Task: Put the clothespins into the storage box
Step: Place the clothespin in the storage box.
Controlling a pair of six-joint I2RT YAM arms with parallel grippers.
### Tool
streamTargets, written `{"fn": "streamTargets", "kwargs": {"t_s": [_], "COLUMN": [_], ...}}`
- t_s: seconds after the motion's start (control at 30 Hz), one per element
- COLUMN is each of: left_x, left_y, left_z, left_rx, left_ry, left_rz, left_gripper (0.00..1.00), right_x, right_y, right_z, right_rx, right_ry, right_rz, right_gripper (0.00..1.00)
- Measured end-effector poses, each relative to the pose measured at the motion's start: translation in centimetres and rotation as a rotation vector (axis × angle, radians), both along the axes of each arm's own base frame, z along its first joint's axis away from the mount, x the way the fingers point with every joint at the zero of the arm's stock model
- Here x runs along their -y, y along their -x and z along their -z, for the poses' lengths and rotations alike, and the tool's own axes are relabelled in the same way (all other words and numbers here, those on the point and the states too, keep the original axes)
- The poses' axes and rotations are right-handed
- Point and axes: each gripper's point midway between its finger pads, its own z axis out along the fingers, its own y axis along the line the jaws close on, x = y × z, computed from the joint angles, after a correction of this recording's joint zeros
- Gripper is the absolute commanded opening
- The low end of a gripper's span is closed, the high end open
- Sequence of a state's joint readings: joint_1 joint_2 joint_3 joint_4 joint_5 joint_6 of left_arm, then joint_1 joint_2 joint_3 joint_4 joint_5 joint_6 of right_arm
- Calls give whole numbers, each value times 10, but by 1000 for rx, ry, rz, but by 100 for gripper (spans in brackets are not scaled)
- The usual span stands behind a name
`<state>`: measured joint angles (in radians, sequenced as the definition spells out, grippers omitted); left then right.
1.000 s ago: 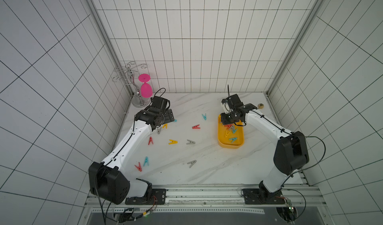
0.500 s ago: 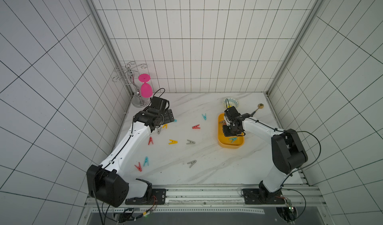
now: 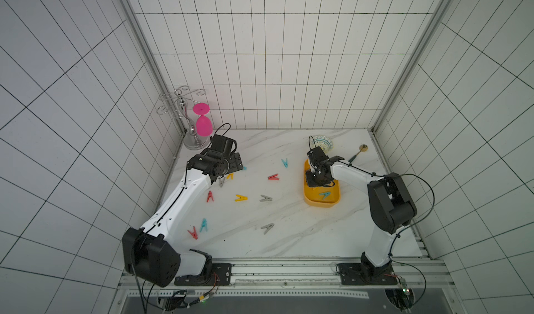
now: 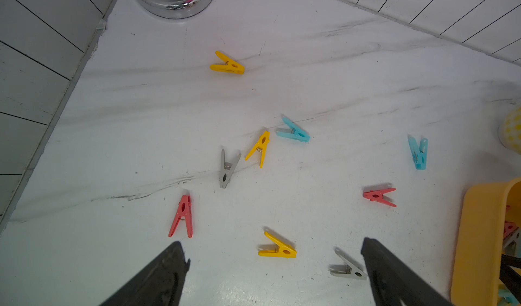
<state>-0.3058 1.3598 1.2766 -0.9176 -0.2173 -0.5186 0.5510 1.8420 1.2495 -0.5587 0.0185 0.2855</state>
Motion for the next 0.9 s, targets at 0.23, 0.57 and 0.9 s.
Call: {"fn": "streamTargets", "kwargs": {"t_s": [0.23, 0.57, 0.9], "left_x": [-2, -6, 3], "left_y": [-1, -2, -2], "left_z": [2, 2, 6], "left_rx": [-4, -1, -12], "left_ry": [-16, -31, -27], "left_rz": [-6, -19, 6], "left_gripper": [98, 98, 98], "right_x": [-10, -9, 3], "right_y": [-13, -10, -9], "right_z": [10, 20, -75], "right_rx": [-10, -32, 154], "right_ry": [4, 16, -66], "right_rz": [3, 13, 34], "right_gripper": [19, 35, 52]}}
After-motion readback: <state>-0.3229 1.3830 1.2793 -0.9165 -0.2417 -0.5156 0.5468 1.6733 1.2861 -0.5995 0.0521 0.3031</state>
